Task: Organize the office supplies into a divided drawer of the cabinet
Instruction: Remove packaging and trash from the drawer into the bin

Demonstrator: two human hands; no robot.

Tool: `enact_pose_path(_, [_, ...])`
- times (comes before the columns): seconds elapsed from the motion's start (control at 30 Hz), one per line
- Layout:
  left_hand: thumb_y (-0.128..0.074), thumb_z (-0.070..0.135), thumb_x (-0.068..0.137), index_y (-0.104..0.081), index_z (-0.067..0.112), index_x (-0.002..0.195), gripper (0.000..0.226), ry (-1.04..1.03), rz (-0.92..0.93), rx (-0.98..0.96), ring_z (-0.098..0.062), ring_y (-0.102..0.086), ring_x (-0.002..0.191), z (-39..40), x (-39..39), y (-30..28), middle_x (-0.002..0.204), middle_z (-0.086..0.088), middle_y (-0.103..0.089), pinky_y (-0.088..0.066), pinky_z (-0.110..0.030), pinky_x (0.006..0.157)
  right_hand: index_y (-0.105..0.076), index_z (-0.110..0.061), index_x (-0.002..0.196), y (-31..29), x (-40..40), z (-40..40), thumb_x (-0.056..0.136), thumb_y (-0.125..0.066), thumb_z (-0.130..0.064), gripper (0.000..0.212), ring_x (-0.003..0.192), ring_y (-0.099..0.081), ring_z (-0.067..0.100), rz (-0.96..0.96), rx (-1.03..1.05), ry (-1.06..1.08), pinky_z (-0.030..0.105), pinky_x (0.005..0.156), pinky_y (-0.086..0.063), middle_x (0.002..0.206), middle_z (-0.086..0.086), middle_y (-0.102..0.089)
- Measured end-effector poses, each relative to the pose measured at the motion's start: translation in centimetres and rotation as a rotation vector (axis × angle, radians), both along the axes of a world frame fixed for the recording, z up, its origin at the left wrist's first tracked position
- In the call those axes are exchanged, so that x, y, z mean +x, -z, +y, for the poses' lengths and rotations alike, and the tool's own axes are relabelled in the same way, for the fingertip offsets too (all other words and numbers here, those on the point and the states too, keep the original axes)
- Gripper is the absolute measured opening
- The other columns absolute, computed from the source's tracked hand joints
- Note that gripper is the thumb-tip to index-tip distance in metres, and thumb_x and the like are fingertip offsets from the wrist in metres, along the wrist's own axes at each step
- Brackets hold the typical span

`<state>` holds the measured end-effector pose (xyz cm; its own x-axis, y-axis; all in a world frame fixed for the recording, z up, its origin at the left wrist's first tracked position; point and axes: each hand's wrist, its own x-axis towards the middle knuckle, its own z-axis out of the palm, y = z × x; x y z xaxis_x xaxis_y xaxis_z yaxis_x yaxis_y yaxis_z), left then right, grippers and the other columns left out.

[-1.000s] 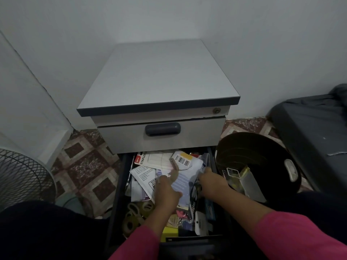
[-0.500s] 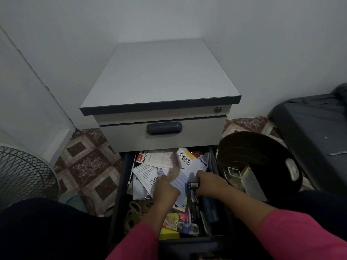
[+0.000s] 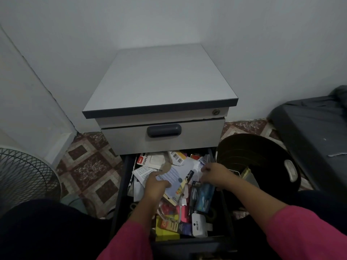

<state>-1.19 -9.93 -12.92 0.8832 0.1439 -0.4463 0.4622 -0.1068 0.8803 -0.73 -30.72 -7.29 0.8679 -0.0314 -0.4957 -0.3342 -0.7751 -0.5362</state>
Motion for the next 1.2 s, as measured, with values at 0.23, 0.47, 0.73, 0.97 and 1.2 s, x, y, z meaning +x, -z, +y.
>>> enact_pose_path(0.23, [-0.056, -0.019, 0.076, -0.056, -0.004, 0.095, 0.024, -0.02, 0.0, -0.002, -0.021, -0.055, 0.07, 0.7, -0.2, 0.0, 0.086, -0.015, -0.058, -0.041, -0.025, 0.057, -0.049, -0.022, 0.13, 2.1, -1.5, 2.0, 0.09, -0.051, -0.036, 0.042, 0.116, -0.055, 0.024, -0.056, -0.202, -0.333, 0.031, 0.088, -0.045, 0.126, 0.004, -0.058])
enact_pose_path(0.47, [-0.056, -0.017, 0.076, -0.06, -0.006, 0.094, 0.022, -0.028, 0.006, -0.041, -0.026, -0.059, 0.073, 0.9, -0.3, -0.2, 0.083, -0.015, -0.062, -0.044, -0.026, 0.059, -0.055, -0.02, 0.121, 2.0, -1.1, 2.2, 0.081, -0.066, -0.04, 0.046, 0.104, -0.058, 0.02, -0.07, -0.24, -0.327, 0.031, 0.081, -0.048, 0.116, 0.002, -0.059])
enact_pose_path(0.73, [-0.061, -0.011, 0.073, -0.063, 0.006, 0.067, 0.018, 0.015, 0.039, -0.149, -0.026, -0.058, 0.067, 1.3, -0.3, -1.7, 0.065, -0.006, -0.066, -0.045, -0.029, 0.063, -0.066, -0.02, 0.088, -1.6, 0.5, 0.5, 0.074, -0.079, -0.023, 0.019, 0.094, -0.06, 0.015, -0.061, -0.056, -0.14, 0.036, 0.085, -0.055, 0.098, -0.004, -0.061])
enact_pose_path(0.97, [-0.057, -0.013, 0.079, -0.062, 0.0, 0.099, 0.025, 0.044, 0.093, -0.26, -0.028, -0.063, 0.078, -0.1, -0.4, -2.9, 0.089, -0.014, -0.068, -0.05, -0.028, 0.059, -0.064, -0.013, 0.081, -7.0, 1.2, -5.5, 0.074, -0.079, -0.012, 0.017, 0.074, -0.059, 0.016, -0.052, 0.044, 0.111, 0.025, 0.055, -0.049, 0.086, 0.006, -0.064])
enact_pose_path(1.2, [-0.06, -0.015, 0.077, -0.066, 0.002, 0.097, 0.027, 0.231, 0.111, -0.337, -0.022, -0.069, 0.073, -6.3, -0.7, -4.7, 0.085, -0.011, -0.073, -0.054, -0.026, 0.057, -0.065, -0.018, 0.082, -8.2, 1.8, -12.9, 0.075, -0.079, -0.017, 0.017, 0.09, -0.054, 0.025, -0.074, -0.139, 0.328, 0.041, 0.079, -0.052, 0.094, 0.007, -0.056])
